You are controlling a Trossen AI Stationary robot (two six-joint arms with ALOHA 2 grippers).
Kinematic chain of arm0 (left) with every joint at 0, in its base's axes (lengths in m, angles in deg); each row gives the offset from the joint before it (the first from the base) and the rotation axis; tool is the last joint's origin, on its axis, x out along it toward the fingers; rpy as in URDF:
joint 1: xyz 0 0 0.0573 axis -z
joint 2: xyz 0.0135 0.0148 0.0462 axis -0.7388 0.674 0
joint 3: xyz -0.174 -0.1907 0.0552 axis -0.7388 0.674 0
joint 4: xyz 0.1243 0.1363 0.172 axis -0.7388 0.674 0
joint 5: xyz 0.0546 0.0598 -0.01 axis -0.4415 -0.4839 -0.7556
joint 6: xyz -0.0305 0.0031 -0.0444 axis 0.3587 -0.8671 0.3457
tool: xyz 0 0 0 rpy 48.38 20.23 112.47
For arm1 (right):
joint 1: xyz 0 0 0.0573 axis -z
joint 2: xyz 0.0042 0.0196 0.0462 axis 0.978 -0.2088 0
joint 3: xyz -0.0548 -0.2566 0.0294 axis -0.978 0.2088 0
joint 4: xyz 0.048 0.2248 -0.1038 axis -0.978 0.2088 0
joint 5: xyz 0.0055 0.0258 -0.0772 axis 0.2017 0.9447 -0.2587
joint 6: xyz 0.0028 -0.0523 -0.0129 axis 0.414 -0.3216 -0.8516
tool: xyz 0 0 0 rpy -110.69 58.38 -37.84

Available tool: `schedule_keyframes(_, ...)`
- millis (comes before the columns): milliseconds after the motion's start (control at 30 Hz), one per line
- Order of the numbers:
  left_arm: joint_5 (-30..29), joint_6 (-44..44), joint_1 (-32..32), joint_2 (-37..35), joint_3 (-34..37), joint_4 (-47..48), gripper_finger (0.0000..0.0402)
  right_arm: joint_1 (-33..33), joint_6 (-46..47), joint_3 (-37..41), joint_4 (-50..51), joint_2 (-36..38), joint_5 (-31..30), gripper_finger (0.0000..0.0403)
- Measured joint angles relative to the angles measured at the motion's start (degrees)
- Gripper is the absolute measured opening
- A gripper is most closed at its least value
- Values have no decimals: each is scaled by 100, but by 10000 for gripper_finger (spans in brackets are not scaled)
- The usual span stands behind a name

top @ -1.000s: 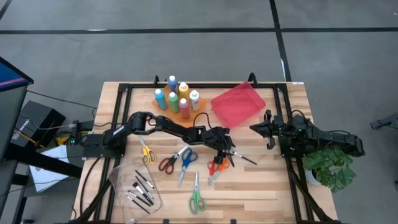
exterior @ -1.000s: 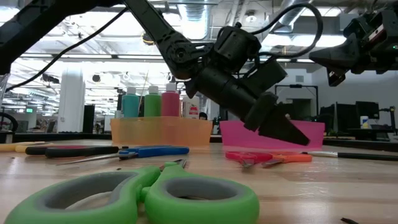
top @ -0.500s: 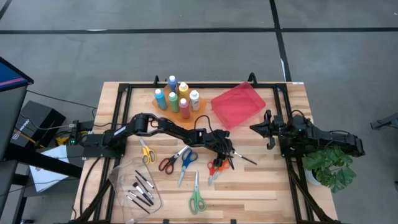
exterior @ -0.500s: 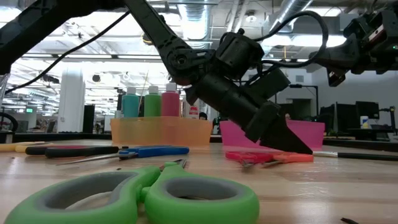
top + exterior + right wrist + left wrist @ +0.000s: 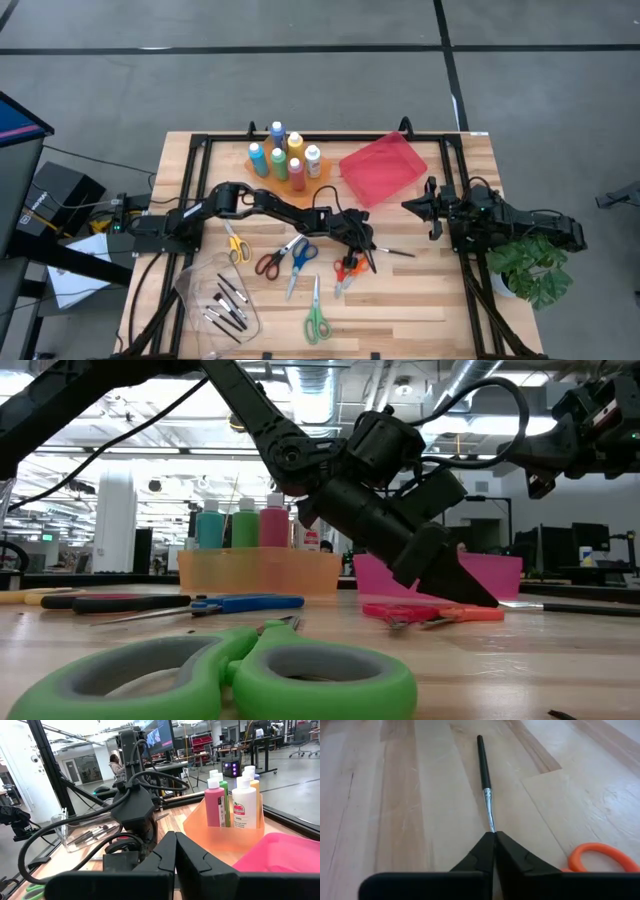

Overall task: Pick & Place Paint Supplies
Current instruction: Put the makeup brush into the transparent bin

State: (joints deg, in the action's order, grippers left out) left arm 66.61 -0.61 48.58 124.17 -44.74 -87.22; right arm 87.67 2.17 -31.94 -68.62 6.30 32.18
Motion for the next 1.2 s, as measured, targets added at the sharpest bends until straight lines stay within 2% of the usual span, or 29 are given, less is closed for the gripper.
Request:
schedule_keyframes(467, -49, 1, 144, -97, 4, 142, 1, 0, 0, 1, -1, -2, -1, 0)
schedule_keyframes(667, -34, -50, 257, -665, 2, 598, 1, 2, 0, 2, 17, 0, -2, 0)
schedule_keyframes(833, -47, -164, 400, -1387, 5, 1644, 1, 1, 0, 1, 16, -2, -1, 0)
schedule_keyframes(967, -50, -372, 631, -2225, 154, 2626, 0, 1, 0, 1, 11, -2, 0, 0)
schedule_keyframes(1067, -215, -381, 845, -3088, 642, 3056, 0, 1, 0, 2, -1, -2, -2, 0)
schedule_keyframes(1200, -267, -61, 1139, -4578, 1467, 3327, 0, 1, 0, 0, -5, -2, -2, 0)
